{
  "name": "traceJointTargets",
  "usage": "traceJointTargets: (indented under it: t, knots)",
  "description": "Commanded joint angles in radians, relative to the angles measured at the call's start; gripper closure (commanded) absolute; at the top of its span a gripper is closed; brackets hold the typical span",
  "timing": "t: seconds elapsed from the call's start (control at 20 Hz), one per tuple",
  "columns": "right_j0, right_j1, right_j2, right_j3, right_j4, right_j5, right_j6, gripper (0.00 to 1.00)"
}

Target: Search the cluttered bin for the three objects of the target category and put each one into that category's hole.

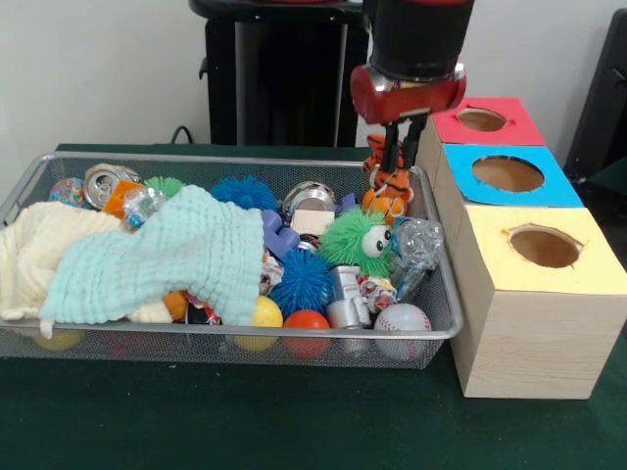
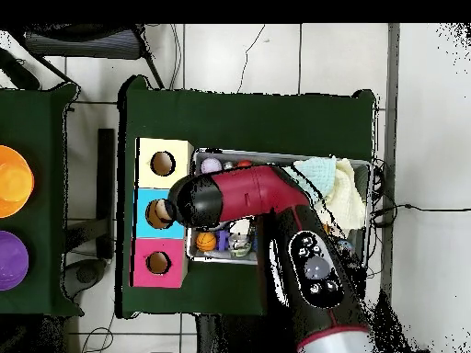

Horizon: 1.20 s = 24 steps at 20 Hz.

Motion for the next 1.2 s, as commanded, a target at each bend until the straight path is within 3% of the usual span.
traceJointTargets:
  t: [0.05, 0.6, 0.9, 1.2]
  knots:
    - [0.002, -0.108, -0.078, 0.080, 0.062, 0.052, 0.190, 1.00]
    - [0.048, -0.149, -0.148, 0.146, 0.114, 0.032, 0.212, 1.00]
    - [0.080, -0.136, -0.183, 0.158, 0.154, 0.037, 0.236, 1.00]
    - [0.126, -0.139, -0.233, 0.232, 0.198, -0.041, 0.298, 1.00]
